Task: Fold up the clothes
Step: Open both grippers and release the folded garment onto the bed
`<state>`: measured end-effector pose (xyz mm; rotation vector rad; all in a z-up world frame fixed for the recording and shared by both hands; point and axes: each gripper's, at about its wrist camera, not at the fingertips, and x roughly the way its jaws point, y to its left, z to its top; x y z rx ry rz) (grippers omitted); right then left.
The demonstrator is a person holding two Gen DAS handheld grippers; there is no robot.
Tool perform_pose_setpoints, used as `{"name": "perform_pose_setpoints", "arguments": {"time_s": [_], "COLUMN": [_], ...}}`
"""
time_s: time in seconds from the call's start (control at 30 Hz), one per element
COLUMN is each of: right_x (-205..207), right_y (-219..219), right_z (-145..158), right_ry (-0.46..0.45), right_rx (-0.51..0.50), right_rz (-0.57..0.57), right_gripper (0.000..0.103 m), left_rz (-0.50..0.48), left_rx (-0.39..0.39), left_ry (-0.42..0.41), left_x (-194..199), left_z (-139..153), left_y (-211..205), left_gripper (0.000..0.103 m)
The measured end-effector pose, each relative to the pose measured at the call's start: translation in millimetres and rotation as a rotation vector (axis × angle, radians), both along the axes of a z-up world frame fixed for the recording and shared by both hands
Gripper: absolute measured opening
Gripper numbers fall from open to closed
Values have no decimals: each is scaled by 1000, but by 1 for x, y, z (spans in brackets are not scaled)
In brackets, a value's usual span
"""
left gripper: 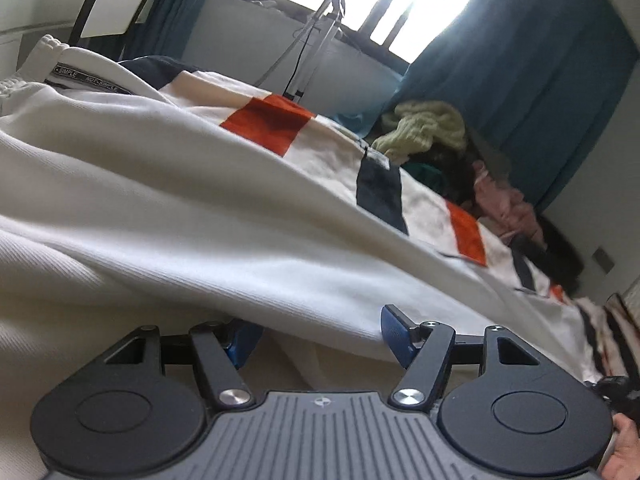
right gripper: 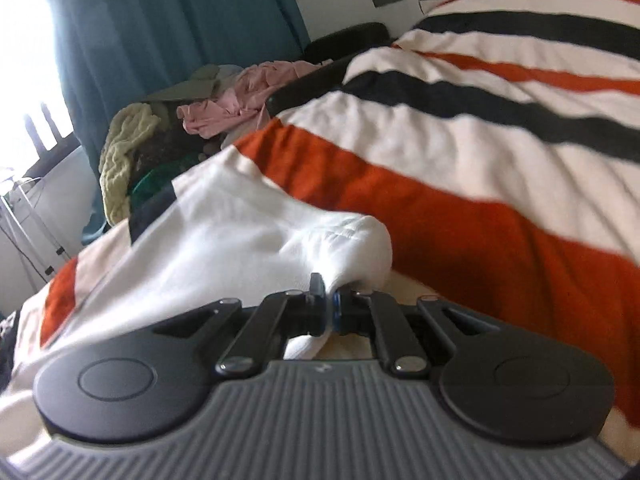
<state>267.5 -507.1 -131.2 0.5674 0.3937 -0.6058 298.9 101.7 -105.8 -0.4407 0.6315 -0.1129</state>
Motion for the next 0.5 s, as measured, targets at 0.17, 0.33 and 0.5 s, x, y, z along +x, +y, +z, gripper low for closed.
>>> {"name": "perform_pose_setpoints", "arguments": {"time_s": [0.17, 0.33, 0.5], "right_x": [-8, -25, -67], "right_y": [14, 36, 80], "right_z": [7, 30, 68], "right_ry": [26, 44, -23], "right_rx": [-55, -69, -89], "right_rz": [29, 61, 155], "right_gripper": [11, 55, 81], "left_rz": [-2, -10, -30], "left_rx": [78, 135, 178], "left_ry": [-34, -74, -121], "left_x": [-34, -62, -98], "left_z": [4, 20, 41], "left_y": [1, -4, -10], "left_gripper": [72, 75, 82]}}
